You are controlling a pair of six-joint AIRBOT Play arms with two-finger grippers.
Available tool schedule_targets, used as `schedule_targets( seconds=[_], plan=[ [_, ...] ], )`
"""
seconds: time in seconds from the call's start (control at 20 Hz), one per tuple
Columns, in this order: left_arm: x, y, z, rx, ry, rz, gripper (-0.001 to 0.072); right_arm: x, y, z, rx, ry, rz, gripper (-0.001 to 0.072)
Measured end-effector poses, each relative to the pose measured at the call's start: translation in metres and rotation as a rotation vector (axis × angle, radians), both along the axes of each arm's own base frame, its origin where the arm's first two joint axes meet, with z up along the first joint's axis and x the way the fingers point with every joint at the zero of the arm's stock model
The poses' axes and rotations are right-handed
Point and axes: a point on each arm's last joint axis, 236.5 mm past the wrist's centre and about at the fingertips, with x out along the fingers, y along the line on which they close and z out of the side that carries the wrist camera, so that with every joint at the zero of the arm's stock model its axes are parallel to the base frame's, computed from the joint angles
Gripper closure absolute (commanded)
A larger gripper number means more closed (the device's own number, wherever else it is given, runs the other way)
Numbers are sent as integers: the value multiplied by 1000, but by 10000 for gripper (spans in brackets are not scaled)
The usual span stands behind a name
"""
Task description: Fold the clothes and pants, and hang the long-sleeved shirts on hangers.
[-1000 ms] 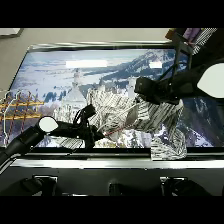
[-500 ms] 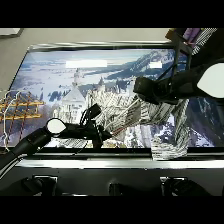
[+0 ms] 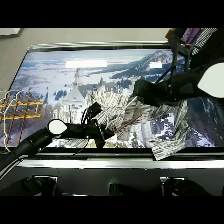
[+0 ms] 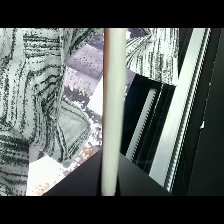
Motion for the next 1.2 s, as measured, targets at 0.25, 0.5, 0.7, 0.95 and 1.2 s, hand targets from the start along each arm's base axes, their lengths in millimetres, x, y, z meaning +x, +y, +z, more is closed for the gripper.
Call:
schedule_targets(
  seconds=[0.25,0.5,0.7,0.95,1.2],
  plan=[
    [6,1,0,1,-16,22,683,-9,-10,-7,-66,19,40,148],
    [10,1,1,1,-24,35,683,-6,-46,13,-146,-84,-21,77],
    [10,1,1,1,-25,37,683,13,-132,30,-237,-144,-213,47],
    [11,1,1,1,-25,38,683,21,-179,2,-442,-115,148,46],
    [11,1,1,1,-26,38,682,45,-141,-22,-567,-279,780,46]
  ],
)
